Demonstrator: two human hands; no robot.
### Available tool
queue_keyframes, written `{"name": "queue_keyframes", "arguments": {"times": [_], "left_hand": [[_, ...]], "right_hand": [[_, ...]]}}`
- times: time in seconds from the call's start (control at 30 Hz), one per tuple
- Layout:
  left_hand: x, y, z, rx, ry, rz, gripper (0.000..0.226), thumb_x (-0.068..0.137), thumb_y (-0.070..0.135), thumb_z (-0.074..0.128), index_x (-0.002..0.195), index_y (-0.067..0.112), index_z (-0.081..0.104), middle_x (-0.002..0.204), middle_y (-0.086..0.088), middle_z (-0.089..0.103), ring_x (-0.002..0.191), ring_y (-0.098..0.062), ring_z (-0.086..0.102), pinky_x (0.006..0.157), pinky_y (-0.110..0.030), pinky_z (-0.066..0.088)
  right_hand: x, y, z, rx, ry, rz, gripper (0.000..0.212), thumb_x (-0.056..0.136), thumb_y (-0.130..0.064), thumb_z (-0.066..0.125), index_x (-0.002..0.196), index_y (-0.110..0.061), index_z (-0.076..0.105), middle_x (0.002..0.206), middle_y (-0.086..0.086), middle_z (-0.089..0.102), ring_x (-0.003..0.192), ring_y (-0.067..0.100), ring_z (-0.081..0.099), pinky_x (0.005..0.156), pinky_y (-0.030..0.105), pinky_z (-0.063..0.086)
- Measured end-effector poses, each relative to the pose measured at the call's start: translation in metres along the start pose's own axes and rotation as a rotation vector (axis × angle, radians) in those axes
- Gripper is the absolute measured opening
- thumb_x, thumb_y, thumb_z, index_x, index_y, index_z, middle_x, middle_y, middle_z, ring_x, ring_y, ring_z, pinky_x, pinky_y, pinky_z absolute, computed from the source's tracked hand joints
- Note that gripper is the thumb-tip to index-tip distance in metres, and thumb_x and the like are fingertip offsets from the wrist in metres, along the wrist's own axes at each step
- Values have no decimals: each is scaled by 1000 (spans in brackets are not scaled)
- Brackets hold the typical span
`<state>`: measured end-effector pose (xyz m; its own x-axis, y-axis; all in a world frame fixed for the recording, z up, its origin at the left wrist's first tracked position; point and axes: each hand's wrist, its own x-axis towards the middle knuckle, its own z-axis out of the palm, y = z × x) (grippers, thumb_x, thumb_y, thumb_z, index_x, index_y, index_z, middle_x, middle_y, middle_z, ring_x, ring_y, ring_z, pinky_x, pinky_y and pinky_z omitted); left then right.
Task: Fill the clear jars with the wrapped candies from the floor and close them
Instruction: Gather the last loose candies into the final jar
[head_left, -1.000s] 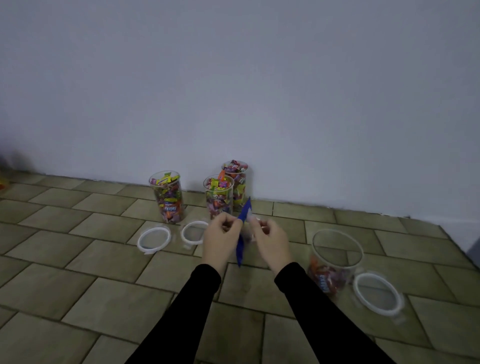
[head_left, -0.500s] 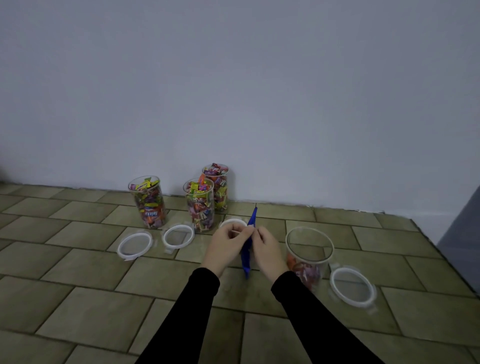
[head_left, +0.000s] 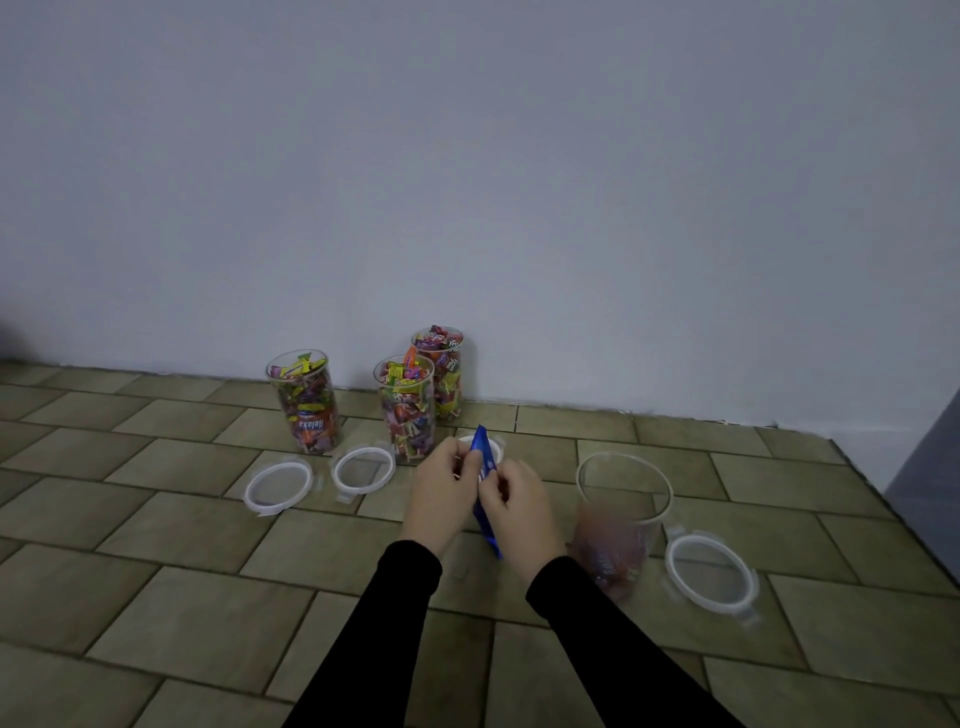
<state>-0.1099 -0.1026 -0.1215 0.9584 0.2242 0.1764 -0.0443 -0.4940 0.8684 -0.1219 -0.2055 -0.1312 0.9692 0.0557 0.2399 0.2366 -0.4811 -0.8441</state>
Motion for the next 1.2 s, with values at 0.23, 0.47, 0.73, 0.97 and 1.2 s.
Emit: {"name": "queue_keyframes", "arguments": {"times": [0.23,0.47,0.73,0.97,1.2], "left_hand": [[-5,0,-1,168,56,69,21,99,18,44,80,10,44,71,-5,53,62,-19,47,52,-27,35],[0,-9,-16,185,96,85,19,97,17,51,81,8,49,67,-7,53,59,-20,46,51,-28,31],[6,-9,-25,-65,13,-120,7,91,16,61,97,16,57,89,-8,69,62,-14,59,46,-15,41],[14,-7,-36,179,134,-30,18,87,11,56,100,12,69,75,0,65,68,-14,56,57,-19,41],[11,-10,-33,-1,53,-35,18,93,11,53,101,23,64,80,0,65,69,-10,58,59,-18,42]], "right_hand": [[2,-6,4,-133,-38,68,33,100,-22,40,67,-22,35,80,-2,41,61,6,38,53,21,31],[15,-22,4,-150,-5,74,30,96,-16,43,66,-18,37,69,-3,42,57,7,38,53,26,24],[29,-32,0,-300,-177,107,23,87,-34,61,104,-22,49,100,5,63,88,19,61,70,30,52],[41,-45,-14,-461,-148,115,18,91,-17,54,104,-9,64,101,10,67,90,25,65,76,32,54],[43,-48,-21,-480,-174,125,17,89,-22,59,97,-8,66,92,8,67,83,22,64,72,31,54]]}}
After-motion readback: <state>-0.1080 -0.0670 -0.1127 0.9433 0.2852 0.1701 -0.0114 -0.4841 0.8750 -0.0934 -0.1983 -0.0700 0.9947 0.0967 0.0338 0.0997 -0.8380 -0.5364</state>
